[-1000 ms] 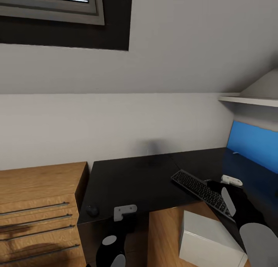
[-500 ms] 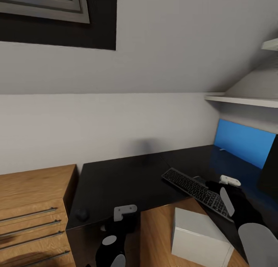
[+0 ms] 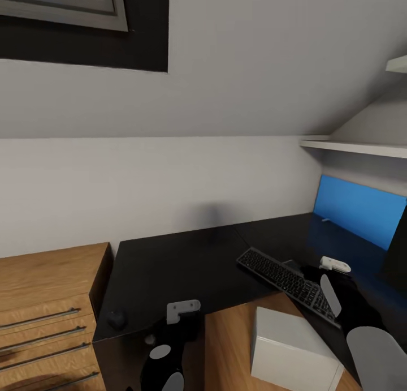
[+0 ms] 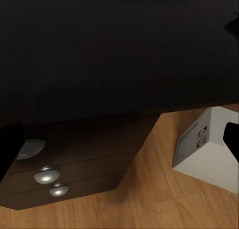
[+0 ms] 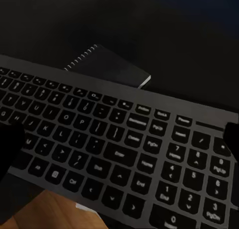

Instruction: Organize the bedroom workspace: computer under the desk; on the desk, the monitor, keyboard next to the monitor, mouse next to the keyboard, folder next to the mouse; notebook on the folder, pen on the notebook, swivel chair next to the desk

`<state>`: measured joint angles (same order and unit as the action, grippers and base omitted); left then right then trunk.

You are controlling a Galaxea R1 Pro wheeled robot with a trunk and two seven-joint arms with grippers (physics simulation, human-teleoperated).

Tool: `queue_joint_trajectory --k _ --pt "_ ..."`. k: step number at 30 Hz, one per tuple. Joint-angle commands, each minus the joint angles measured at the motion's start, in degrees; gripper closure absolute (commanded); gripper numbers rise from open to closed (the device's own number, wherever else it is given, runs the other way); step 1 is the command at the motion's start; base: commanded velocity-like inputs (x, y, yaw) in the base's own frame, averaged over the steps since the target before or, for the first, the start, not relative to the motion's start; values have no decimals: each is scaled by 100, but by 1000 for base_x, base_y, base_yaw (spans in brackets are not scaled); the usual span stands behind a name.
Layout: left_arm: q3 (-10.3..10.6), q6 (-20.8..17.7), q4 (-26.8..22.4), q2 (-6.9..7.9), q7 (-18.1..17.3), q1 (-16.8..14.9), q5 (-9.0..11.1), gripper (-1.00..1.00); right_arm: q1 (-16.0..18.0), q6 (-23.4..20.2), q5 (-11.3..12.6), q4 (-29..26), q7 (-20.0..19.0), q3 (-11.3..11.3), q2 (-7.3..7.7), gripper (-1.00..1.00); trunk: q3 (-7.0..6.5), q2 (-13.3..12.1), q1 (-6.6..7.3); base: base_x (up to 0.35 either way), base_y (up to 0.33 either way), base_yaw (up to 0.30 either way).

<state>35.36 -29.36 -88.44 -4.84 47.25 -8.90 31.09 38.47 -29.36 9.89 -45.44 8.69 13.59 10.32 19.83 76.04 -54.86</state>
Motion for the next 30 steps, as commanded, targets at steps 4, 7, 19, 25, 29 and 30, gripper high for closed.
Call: queue_joint_trajectory --k 4,7,19,25,29,30 --pt "6 -17 -6 1 47 -7 42 -100 3 -2 50 5 37 -6 11 -100 7 4 -3 305 0 0" --pt "6 -17 -6 1 47 -7 41 -100 3 4 49 20 36 -6 21 -100 7 4 -3 235 0 0" --pt "6 -17 -6 2 51 -7 32 -100 3 21 40 39 29 -6 31 -100 7 4 -3 143 -2 0" --pt "6 -17 -6 13 55 -7 29 -100 4 59 35 58 33 -6 37 -100 7 4 -3 255 -67 0" --pt "6 -17 -6 16 56 -7 33 -100 3 240 33 204 35 -10 39 -100 7 4 -3 284 -98 0" --pt "6 -17 -6 17 56 -7 34 -100 3 312 32 263 35 -11 39 -100 7 4 -3 270 -103 0"
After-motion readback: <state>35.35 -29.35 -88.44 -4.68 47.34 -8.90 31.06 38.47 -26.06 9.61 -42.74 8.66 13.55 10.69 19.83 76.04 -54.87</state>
